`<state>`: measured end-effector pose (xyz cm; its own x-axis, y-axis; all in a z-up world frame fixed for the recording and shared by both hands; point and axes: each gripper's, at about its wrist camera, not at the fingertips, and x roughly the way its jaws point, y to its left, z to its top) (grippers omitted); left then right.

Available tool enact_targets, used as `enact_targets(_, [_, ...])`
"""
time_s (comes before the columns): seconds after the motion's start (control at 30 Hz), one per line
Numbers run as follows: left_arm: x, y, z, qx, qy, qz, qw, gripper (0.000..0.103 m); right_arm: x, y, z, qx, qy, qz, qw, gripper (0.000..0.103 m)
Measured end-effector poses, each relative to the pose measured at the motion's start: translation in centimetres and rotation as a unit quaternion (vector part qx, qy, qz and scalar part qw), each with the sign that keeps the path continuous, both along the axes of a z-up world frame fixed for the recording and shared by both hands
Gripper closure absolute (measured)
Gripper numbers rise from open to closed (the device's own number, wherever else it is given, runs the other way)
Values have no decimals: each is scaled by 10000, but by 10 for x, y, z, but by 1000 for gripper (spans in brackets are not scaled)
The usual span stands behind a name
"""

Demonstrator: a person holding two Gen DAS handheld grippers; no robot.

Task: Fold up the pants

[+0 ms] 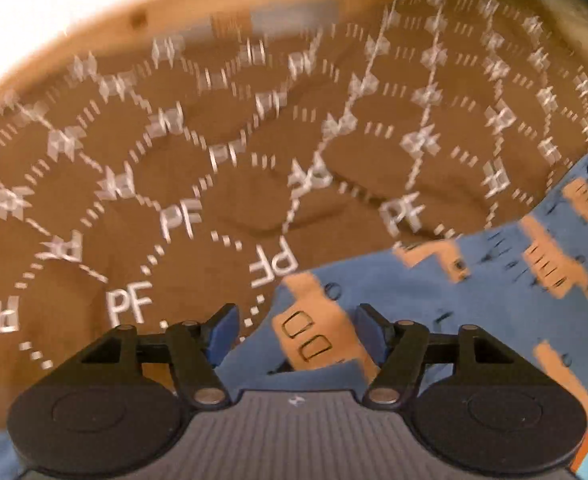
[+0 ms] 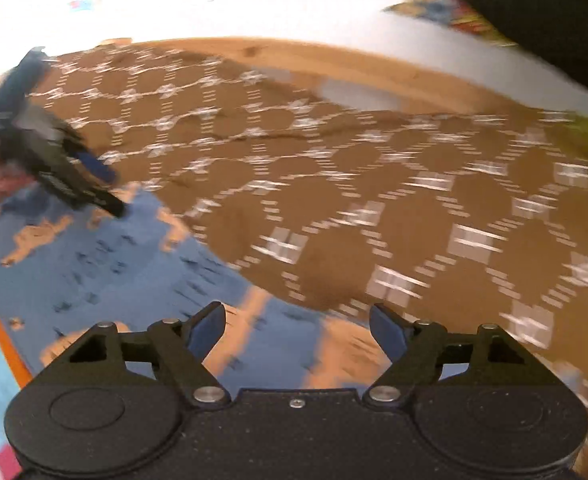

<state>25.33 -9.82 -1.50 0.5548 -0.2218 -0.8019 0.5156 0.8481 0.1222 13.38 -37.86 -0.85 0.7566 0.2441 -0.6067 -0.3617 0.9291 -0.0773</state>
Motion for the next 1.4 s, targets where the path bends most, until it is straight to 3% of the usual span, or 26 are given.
enact_targets(0.07, [12, 4, -1, -301, 269, -155, 9991, 62, 15, 14, -6, 100, 189, 281, 9994, 34])
enact_targets(0.1, [17, 4, 2, -385, 371, -188, 9984, 81, 22, 20, -10, 84, 319, 373, 9988, 39])
enact_targets(0.13, [18, 2, 5, -327, 337, -150, 9988, 93, 30, 25, -16, 27, 472, 419, 9980, 58])
enact_targets(0.17, [19, -1, 8, -233, 286, -169, 9992, 93, 35, 29, -21, -34, 559, 432, 9975, 76])
enact_targets(0.27, [6, -17, 16, 132, -226, -340, 9991, 96, 37, 33, -28, -222, 384, 308, 9985, 95])
enact_targets(0.33, [-2, -24, 12, 408, -646, -419, 9962, 96, 38, 32, -28, -212, 339, 100, 9992, 95])
enact_targets(0.43, [-5, -30, -2, 578, -966, -417, 9928, 92, 35, 31, -30, -234, 308, -34, 9992, 94])
enact_targets(0.47, [-5, -29, -3, 581, -998, -386, 9926, 88, 31, 33, -29, -314, 278, -60, 9991, 87])
enact_targets(0.5, [-10, -25, -1, 548, -1039, -331, 9925, 81, 26, 35, -26, -380, 228, -76, 9990, 81])
enact_targets(0.53, [-18, -20, 4, 489, -1118, -233, 9923, 63, 19, 38, -23, -381, 145, -53, 9992, 68])
enact_targets(0.6, [-38, -4, 15, 323, -1372, -117, 9899, 43, 10, 44, -19, -233, 73, 125, 9996, 59])
enact_targets(0.7, [-68, 22, 19, 336, -1461, -87, 9887, 45, -1, 61, -18, -97, 59, 441, 9990, 50])
enact_targets(0.8, [-90, 52, 12, 466, -1213, 262, 9912, 46, -7, 81, -21, 30, 209, 742, 9970, 48])
enact_targets(0.87, [-98, 76, 5, 495, -930, 635, 9924, 40, -13, 95, -26, 6, 367, 940, 9949, 41])
enact_targets(0.93, [-106, 105, -5, 500, -504, 965, 9928, 40, -21, 105, -36, -165, 557, 1006, 9932, 39])
enact_targets(1.1, [-121, 113, 10, 528, -391, 951, 9933, 37, -26, 102, -31, -11, 621, 834, 9946, 38])
enact_targets(1.2, [-126, 108, 22, -122, -350, 1130, 9929, 33, -12, 99, -21, 44, 543, 742, 9958, 36])
enact_targets(1.27, [-124, 100, 24, -565, -447, 990, 9925, 29, 0, 101, -11, 56, 467, 700, 9964, 34])
enact_targets(1.33, [-126, 91, 21, -676, -769, 877, 9909, 17, 21, 108, -3, 154, 465, 737, 9961, 34])
enact_targets(1.4, [-124, 81, 12, -554, -787, 642, 9933, 17, 43, 121, 4, 223, 421, 789, 9957, 34])
